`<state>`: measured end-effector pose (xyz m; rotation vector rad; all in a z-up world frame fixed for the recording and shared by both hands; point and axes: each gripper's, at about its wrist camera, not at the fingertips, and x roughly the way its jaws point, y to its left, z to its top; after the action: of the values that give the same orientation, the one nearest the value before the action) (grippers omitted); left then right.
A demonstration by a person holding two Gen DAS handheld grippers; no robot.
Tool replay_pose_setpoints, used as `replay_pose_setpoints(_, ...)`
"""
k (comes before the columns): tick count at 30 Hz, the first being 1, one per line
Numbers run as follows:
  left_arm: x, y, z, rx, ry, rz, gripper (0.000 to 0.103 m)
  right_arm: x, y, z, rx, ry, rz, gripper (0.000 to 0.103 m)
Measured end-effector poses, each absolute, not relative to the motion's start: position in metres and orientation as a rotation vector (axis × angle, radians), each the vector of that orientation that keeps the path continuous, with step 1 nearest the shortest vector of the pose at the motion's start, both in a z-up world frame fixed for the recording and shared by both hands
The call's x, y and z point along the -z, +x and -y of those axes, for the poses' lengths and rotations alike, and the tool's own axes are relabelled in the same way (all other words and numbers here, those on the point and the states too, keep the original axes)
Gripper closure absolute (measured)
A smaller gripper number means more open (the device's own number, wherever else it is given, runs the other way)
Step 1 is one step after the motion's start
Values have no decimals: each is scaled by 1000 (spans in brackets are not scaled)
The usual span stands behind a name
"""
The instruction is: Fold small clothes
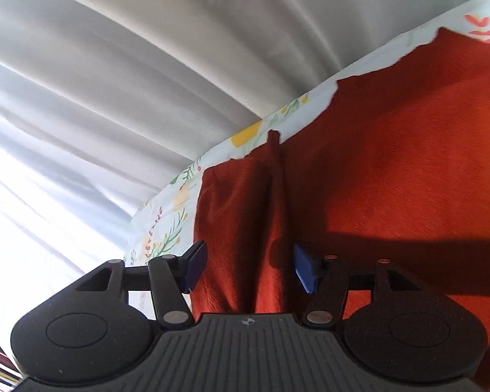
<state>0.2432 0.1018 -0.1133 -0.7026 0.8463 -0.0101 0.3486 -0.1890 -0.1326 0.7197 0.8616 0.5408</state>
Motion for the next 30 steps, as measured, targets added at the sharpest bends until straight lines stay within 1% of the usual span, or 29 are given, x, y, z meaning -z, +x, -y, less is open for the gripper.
replay_pose_setpoints(1, 113, 244, -101, 19, -702, -848, 42, 130, 350, 183, -540, 693, -855, 53)
replay_pose_setpoints(2, 113, 244, -100, 28, -702, -849, 42, 128, 354, 177, -539, 662, -851, 62)
replay_pose_setpoints(3, 114, 245, -99, 35, -701, -850, 42, 125, 354, 173, -536, 633, -847, 66)
replay_pose_setpoints(7, 115, 245, -98, 54, -697, -850, 42, 125, 361, 161, -537, 589, -870, 66)
replay_pose_setpoints(8, 116, 245, -98, 57, -696, -851, 41, 125, 361, 158, -534, 570, -868, 69)
replay_pose_setpoints(9, 116, 245, -98, 57, -695, -853, 41, 123, 360, 155, -527, 538, -858, 82)
replay_pose_setpoints(10, 115, 244, -98, 56, -692, -855, 41, 121, 358, 151, -514, 485, -851, 87)
replay_pose_setpoints(11, 113, 244, -99, 52, -691, -858, 41, 118, 356, 147, -493, 424, -836, 90)
replay_pose_setpoints(14, 104, 240, -99, 41, -681, -839, 41, 100, 344, 136, -438, 232, -759, 92)
replay_pose_setpoints(17, 94, 239, -95, 51, -651, -816, 41, 76, 323, 133, -396, 48, -627, 93)
replay_pose_setpoints(22, 96, 242, -72, 111, -621, -842, 41, 61, 306, 154, -264, -119, -505, 93)
replay_pose_setpoints(25, 101, 243, -52, 186, -606, -863, 41, 72, 309, 177, -197, -113, -546, 93)
replay_pose_setpoints(30, 108, 246, -23, 265, -528, -908, 40, 109, 313, 207, -158, -72, -662, 92)
